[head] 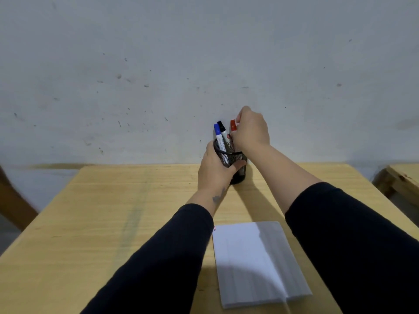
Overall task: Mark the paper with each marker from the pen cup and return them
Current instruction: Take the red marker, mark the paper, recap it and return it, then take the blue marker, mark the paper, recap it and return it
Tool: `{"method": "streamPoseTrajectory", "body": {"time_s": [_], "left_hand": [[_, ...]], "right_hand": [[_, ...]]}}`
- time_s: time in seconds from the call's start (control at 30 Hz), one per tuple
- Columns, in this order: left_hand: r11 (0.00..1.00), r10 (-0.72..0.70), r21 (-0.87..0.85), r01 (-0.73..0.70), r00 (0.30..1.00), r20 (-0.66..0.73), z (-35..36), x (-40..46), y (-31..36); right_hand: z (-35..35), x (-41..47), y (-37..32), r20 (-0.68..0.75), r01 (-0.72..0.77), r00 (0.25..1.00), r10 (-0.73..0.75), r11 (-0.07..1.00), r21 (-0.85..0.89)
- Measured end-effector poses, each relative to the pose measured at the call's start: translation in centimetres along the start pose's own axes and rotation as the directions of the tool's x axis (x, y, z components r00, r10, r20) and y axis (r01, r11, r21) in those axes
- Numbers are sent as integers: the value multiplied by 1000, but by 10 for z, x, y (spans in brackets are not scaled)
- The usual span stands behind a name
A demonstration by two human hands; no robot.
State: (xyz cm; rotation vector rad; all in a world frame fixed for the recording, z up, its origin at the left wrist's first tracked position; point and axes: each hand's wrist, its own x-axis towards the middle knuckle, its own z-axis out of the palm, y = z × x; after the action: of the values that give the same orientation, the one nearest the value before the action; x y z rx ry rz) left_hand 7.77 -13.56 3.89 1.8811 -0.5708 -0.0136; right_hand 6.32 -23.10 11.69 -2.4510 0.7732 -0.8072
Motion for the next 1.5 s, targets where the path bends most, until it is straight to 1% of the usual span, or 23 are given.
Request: {"method": "streamPoseTrajectory", "body": {"time_s": [0.03, 0.1, 0.17, 0.23, 0.3, 0.4, 0.5, 0.57, 0.63, 0.7, 0.77, 0.8, 0.87, 0.93, 1.0, 1.03, 1.13, 1.23, 1.3, 1.43, 1.47, 1.5], "left_hand": [[1000, -4, 1, 4, 1000, 4, -1, 0, 0], [1000, -8, 3, 8, 1000, 8, -1, -1, 0], [1000, 0, 1, 0, 1000, 9, -1, -2, 0], [1000, 4, -11, -3, 1000, 13, 0, -4, 0], [1000, -5, -27, 6, 1000, 29, -1, -4, 0], [1000, 8, -25, -7, 999, 42, -2, -4, 0], [1000, 9, -11, -8, 999, 35, -3, -2, -1], [1000, 12, 13, -12, 999, 32, -3, -1, 0], [998, 21, 53, -24, 999, 43, -8, 0, 3], [994, 43, 103, -48, 998, 53, -17, 0, 7], [989, 64, 131, -68, 997, 41, -31, -5, 13], [985, 97, 139, -99, 995, 26, -39, -8, 18], [961, 218, 175, -213, 976, -9, -57, -19, 29], [910, 359, 231, -344, 933, -24, -74, -32, 39], [866, 440, 267, -423, 898, -4, -87, -47, 41], [858, 449, 275, -434, 894, 9, -92, -55, 38], [890, 399, 234, -392, 917, 16, -101, -82, 24], [889, 411, 195, -414, 910, 54, -104, -103, 18], [905, 395, 147, -398, 917, 54, -106, -112, 19], [913, 385, 111, -393, 919, 82, -108, -122, 28], [920, 375, 99, -379, 925, 64, -109, -122, 30], [928, 362, 82, -363, 932, 30, -109, -122, 33]], "right_hand": [[0, 0, -3, 13, 6, 1000, -7, 1000, 20], [2, 1, -8, 102, -6, 995, 4, 1000, 22], [8, 2, -11, 216, -29, 976, 34, 999, -28], [16, 1, -11, 272, -30, 961, 50, 996, -80], [23, 0, -10, 266, -44, 962, 66, 995, -89], [24, -1, -10, 254, -65, 964, 76, 997, -49], [11, -1, -16, 183, -58, 982, 46, 997, 59], [-7, -1, -25, 99, -22, 995, 6, 986, 163], [-29, -1, -36, 45, 19, 998, -32, 967, 252], [-50, -3, -44, 23, 45, 998, -55, 948, 314], [-70, -12, -49, 40, 62, 996, -81, 939, 340], [-78, -19, -48, 68, 67, 993, -96, 939, 338], [-87, -36, -44, 165, 69, 979, -124, 950, 304], [-87, -57, -35, 279, 69, 950, -141, 966, 251], [-84, -78, -26, 346, 66, 928, -138, 975, 213], [-84, -88, -22, 366, 61, 921, -132, 978, 200], [-86, -115, -10, 436, 71, 887, -149, 979, 190], [-85, -136, -5, 497, 64, 855, -148, 981, 183], [-84, -147, -3, 499, 66, 855, -143, 983, 169], [-88, -162, -2, 503, 52, 850, -159, 974, 220], [-90, -164, -3, 487, 66, 859, -160, 977, 204], [-91, -167, -5, 433, 102, 886, -164, 981, 162]]}}
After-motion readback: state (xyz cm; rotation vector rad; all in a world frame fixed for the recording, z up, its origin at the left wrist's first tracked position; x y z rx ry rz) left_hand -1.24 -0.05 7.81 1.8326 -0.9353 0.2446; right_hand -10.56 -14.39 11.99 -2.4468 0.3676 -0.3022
